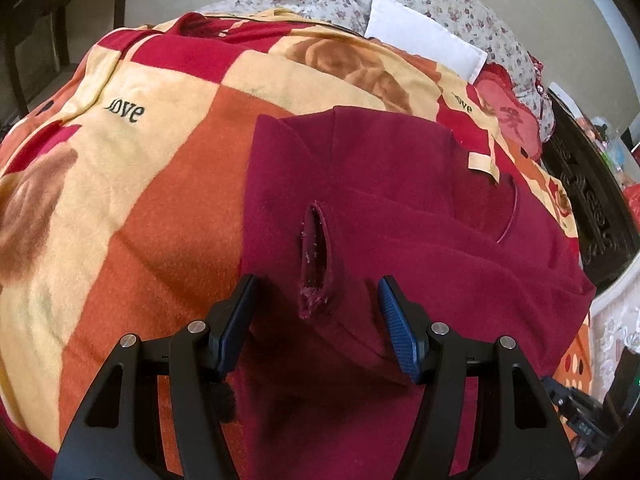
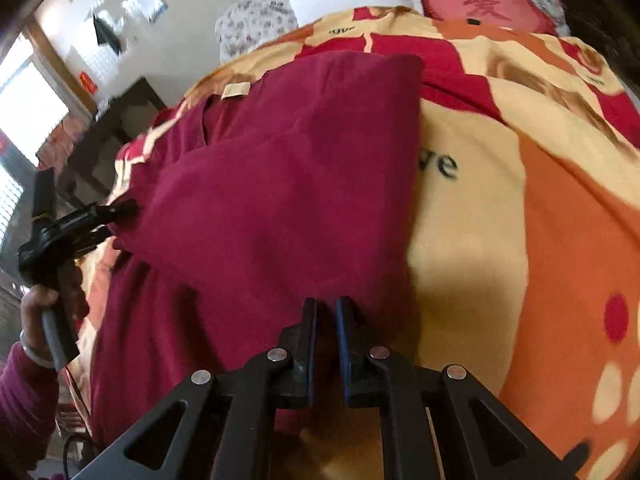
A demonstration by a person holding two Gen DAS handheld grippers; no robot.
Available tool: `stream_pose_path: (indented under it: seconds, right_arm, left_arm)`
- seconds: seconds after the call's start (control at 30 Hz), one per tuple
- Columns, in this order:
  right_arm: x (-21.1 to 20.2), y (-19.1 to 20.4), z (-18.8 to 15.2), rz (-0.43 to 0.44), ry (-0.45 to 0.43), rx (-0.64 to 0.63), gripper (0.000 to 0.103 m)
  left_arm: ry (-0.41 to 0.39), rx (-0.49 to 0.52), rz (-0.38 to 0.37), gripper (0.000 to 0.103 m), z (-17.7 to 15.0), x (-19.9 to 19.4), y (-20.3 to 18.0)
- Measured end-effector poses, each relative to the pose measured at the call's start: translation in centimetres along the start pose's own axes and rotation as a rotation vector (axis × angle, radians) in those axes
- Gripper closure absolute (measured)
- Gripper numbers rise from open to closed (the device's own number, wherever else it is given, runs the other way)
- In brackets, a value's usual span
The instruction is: Fold small clothes
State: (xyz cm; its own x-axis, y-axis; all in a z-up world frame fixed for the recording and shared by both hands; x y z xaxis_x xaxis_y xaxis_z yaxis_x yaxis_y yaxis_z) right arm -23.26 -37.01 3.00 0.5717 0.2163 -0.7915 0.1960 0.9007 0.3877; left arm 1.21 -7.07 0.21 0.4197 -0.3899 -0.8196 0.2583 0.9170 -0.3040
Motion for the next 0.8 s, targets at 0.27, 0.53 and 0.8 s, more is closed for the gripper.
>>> stream_pose_path:
  seconds: [0.27, 0.53, 0.8]
  right_arm:
    - [-4.3, -1.8, 4.7, -0.025, -0.173, 0.100, 0.081]
    - [0.7, -2.4, 9.8, -0.105, -0.160, 0.034, 0.081]
    - [0.8, -4.1, 11.4, -0.195, -0.215, 0.037, 0.094]
  left_arm:
    - [-0.026, -0.025, -0.035, 0.041, 0.4, -0.7, -0.1]
    - [-0.050, 0.091, -0.029, 0.080, 0.6, -0.5, -2.3]
    - [-0.109, 0.124, -0.025, 0.089, 2.0, -0.9, -2.4]
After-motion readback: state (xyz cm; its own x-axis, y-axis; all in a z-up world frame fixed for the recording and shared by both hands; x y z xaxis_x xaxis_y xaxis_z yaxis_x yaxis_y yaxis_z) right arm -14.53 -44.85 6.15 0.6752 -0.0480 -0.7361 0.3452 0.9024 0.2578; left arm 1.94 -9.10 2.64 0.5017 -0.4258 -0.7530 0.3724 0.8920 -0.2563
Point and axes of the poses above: each gripper's, at about its wrist camera, not at the fingertips, and x roughly the way its jaws point, y to its left, z to its top, the point moved 4 cm from there along x, roughly the way its jaws point, and after that the axes turned 1 degree about z, right-handed, at the moved point
